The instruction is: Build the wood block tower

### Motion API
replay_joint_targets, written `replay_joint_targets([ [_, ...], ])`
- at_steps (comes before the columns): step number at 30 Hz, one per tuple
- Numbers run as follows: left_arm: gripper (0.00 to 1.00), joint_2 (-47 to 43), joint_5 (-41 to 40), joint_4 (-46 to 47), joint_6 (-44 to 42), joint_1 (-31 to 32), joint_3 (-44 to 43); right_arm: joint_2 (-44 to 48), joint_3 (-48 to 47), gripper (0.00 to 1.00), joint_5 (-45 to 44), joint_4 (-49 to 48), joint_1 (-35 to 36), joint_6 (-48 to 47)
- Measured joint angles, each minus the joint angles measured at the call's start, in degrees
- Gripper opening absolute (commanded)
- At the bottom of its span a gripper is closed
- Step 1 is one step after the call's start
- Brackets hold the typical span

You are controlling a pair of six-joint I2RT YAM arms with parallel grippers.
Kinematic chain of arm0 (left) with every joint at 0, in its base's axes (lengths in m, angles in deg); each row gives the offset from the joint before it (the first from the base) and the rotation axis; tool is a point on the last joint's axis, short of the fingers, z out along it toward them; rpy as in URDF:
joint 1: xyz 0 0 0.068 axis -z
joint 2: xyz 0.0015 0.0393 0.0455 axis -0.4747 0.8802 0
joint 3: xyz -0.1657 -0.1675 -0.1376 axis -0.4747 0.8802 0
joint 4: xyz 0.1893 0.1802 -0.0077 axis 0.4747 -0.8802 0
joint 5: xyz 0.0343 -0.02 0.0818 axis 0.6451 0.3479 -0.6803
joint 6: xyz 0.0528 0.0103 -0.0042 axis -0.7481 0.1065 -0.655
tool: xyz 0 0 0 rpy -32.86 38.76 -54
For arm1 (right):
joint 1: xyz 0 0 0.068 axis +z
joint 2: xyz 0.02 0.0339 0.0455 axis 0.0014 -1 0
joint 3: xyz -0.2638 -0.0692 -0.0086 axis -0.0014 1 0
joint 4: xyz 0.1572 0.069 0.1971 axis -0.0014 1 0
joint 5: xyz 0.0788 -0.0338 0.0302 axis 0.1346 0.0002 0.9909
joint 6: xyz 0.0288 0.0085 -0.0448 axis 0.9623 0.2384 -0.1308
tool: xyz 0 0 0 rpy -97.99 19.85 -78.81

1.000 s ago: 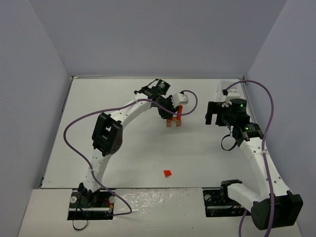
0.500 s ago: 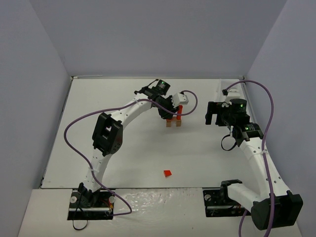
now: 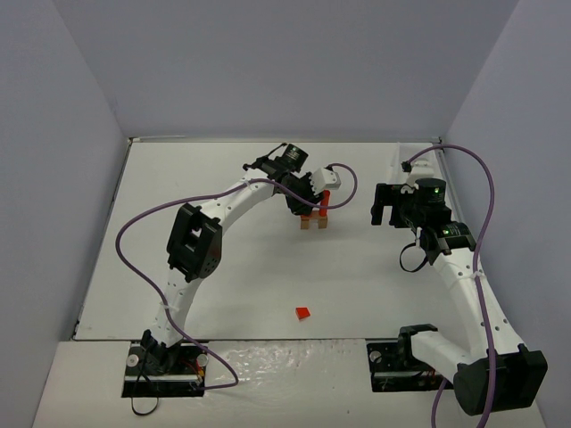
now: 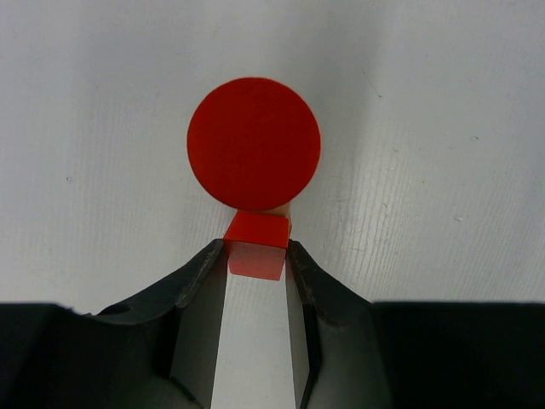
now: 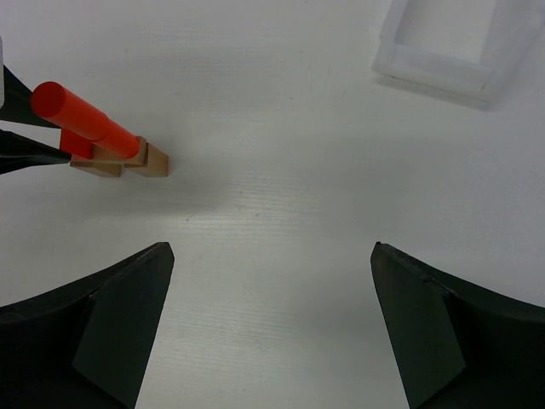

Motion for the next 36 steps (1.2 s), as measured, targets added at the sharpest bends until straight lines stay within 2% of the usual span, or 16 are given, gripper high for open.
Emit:
replay_joint_targets([
  [2, 0.04, 0.0, 0.0, 0.0, 0.0, 0.0, 0.0, 0.0, 0.0, 0.99, 0.0, 0.0, 0.0, 0.0],
  [4, 0.20, 0.0, 0.0, 0.0, 0.0, 0.0, 0.0, 0.0, 0.0, 0.99, 0.0, 0.0, 0.0, 0.0],
  [7, 0.25, 0.0, 0.0, 0.0, 0.0, 0.0, 0.0, 0.0, 0.0, 0.99, 0.0, 0.0, 0.0, 0.0],
  [19, 0.37, 0.0, 0.0, -0.1, -0.1, 0.3, 0.0, 0.0, 0.0, 0.99, 0.0, 0.0, 0.0, 0.0],
  [36, 0.45, -0.6, -1.9, -0.2, 0.0, 0.4, 0.0, 0.2, 0.0, 0.99, 0.1, 0.0, 0.0, -0.2],
])
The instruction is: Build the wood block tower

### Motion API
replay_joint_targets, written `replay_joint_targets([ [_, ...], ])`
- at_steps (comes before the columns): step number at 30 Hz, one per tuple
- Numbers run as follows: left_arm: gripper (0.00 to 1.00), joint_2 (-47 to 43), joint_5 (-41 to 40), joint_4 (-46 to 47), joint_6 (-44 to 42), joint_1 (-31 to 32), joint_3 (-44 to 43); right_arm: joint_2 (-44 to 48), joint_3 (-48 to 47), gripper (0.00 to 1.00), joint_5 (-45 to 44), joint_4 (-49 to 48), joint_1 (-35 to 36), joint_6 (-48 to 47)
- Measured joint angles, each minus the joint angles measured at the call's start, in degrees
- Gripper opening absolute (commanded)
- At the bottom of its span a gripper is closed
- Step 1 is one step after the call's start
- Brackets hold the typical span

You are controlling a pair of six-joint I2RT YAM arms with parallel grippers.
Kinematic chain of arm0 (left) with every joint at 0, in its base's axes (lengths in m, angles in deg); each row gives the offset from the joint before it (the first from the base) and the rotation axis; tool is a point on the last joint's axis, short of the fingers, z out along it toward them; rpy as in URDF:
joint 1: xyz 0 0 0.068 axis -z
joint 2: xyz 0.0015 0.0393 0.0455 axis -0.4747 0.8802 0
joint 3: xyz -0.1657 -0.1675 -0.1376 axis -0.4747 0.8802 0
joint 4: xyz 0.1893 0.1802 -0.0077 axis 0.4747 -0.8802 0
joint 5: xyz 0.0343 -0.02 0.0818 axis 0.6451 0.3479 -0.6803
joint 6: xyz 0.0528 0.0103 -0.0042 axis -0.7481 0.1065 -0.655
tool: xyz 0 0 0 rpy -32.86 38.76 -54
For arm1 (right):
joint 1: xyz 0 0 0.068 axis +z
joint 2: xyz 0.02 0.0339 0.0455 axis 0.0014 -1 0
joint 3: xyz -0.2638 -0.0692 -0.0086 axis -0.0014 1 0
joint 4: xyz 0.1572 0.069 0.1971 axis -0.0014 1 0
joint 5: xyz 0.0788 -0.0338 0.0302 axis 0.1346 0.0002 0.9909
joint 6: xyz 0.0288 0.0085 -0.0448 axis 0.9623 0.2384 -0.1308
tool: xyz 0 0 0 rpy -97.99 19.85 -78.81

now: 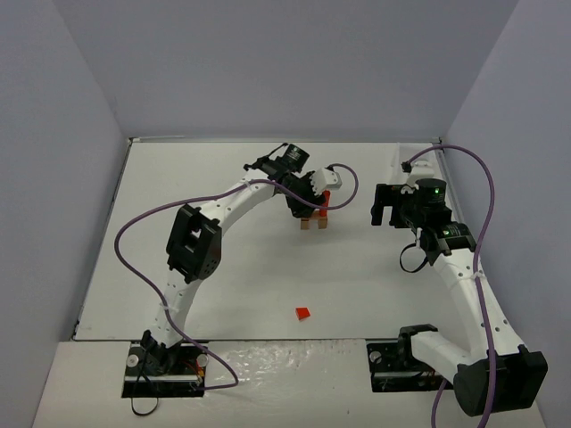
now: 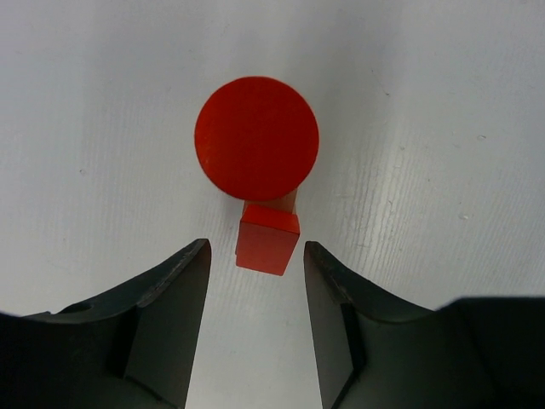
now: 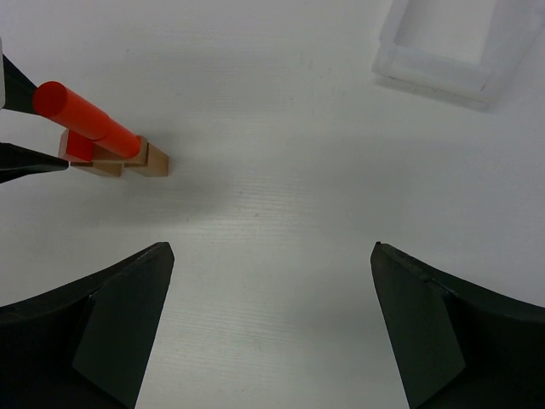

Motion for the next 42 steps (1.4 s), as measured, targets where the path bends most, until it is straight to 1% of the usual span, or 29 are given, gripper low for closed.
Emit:
replay_joint_targets([
  [5, 0.45, -4.5, -2.1, 1.1, 1.2, -0.1, 1.3, 0.6, 0.0, 0.99, 0.5, 0.0, 0.0, -0.5],
  [9, 0.45, -12.6, -4.2, 3.0, 4.0, -0.1, 5.9, 1.7, -0.1, 0.99, 1.0, 0.0, 0.0, -0.9],
  [11, 0.45, -17.3, -5.5, 5.5, 6.2, -0.1, 9.0, 2.3, -0.4, 0.99, 1.3, 0.1, 0.0, -1.0],
  [15, 0.45, -29.7, -9.7, 11.4, 12.3, -0.3, 22.5, 3.3, -1.0, 0.97, 2.2, 0.3, 0.6, -1.0],
  [17, 0.45, -34.4, -11.8, 14.6, 15.9, -0.4, 28.4, 3.8, -1.0, 0.97, 2.4, 0.6, 1.3, -0.7],
  [18, 0.45, -36.9, -12.9, 16.7, 18.1, -0.5, 32.0, 4.0, -1.0, 0.96, 2.4, 0.9, 2.0, -0.4],
  [21, 0.44, -43.0, -14.8, 18.2, 23.5, -0.6, 40.7, 4.7, -0.9, 0.96, 2.0, 1.5, 5.4, 1.2],
  [25, 0.44, -48.1, -15.1, 18.5, 31.8, -0.2, 48.3, 5.7, 0.5, 0.96, 1.0, 2.0, 10.3, 3.9],
  [29, 0.44, -52.0, -15.4, 18.5, 39.9, 2.4, 54.6, 5.7, 1.6, 0.93, 0.2, 2.7, 10.6, 6.7],
  [32, 0.44, -54.6, -17.6, 18.3, 45.2, 4.1, 59.0, 5.7, 2.4, 0.91, -0.1, 2.8, 11.6, 8.4],
  [34, 0.47, -56.0, -20.2, 17.0, 47.9, 4.3, 60.6, 5.8, 3.6, 0.91, -0.6, 3.0, 14.2, 9.9],
  [35, 0.49, -56.5, -21.7, 16.4, 48.8, 4.2, 60.8, 5.8, 4.2, 0.91, -0.8, 3.3, 16.1, 10.7],
  [37, 0.50, -57.3, -24.4, 15.9, 50.3, 4.0, 60.9, 5.9, 5.4, 0.91, -1.4, 3.9, 20.2, 12.5],
  [40, 0.51, -58.4, -27.9, 15.7, 51.6, 3.6, 60.9, 5.8, 6.3, 0.90, -4.8, 4.4, 27.3, 16.5],
  [42, 0.54, -59.0, -29.9, 15.2, 52.3, 3.3, 60.9, 5.2, 6.5, 0.90, -7.2, 4.5, 33.2, 19.3],
])
